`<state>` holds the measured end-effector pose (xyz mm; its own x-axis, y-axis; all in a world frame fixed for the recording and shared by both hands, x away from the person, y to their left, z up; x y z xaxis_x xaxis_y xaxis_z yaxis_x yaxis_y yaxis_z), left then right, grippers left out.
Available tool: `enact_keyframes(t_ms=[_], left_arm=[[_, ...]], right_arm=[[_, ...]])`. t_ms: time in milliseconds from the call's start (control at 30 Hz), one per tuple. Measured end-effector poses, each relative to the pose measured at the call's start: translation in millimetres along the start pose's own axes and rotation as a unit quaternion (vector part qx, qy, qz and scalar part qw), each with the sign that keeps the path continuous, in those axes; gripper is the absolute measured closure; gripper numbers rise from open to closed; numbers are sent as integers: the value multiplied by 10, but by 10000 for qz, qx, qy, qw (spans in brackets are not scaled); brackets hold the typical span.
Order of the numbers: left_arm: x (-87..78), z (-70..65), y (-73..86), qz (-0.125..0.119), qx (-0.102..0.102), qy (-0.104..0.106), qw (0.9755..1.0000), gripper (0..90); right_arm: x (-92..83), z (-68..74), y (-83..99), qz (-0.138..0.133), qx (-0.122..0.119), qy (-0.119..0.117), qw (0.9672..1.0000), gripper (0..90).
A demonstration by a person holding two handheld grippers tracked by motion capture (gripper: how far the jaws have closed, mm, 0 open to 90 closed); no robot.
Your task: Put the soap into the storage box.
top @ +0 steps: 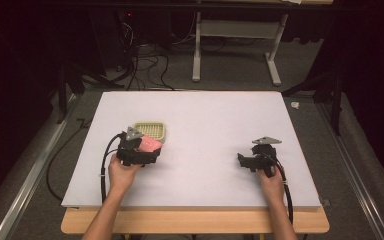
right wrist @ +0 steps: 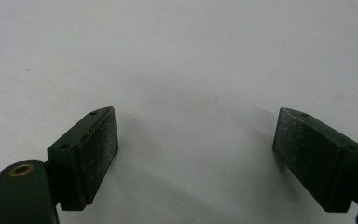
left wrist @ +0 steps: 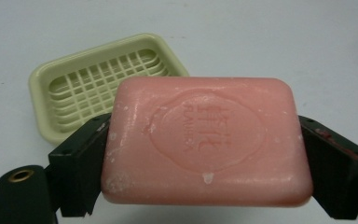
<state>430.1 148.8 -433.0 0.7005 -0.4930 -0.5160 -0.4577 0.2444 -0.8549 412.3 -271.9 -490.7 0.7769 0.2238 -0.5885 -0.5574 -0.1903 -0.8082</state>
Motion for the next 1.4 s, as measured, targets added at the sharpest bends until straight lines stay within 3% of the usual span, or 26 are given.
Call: enact_keyframes(t_ms=[233,400,533,933,1033,1267,1400], left_arm=[[-3,110,-49,27,-97,-226,9997,137],[18,167,-84,45,-222,-274,9994,137],[55,196,-120,102,-193,-340,9992,137],[212,290,-231,283,-376,-474,9978,137],[245,319,-240,280,-498,-481,9972,137],[350,360,-273,454,-454,-633,9959,137],[432,390,-272,496,-559,-673,9949,137]], right_arm=[[0,0,0,0,0,3,10000,146],[0,0,0,-1,-3,1,10000,146],[0,0,0,-2,-4,0,10000,146],[0,0,0,-2,-2,1,10000,146],[0,0,0,-1,0,1,10000,146],[0,0,0,-1,-4,2,10000,146],[0,0,0,-2,1,0,10000,146]])
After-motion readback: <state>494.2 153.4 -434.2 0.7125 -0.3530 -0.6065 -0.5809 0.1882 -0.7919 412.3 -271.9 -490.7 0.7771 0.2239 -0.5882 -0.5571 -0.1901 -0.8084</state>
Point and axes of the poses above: each handheld gripper's, and its own axes: x roughly forward along the jaws, y roughly out of its underside, z roughly to its left, the point moved 1 cm from there along x, roughly forward along the jaws, and after that the axes turned 9 degrees about -z, right-handed, at the moved point
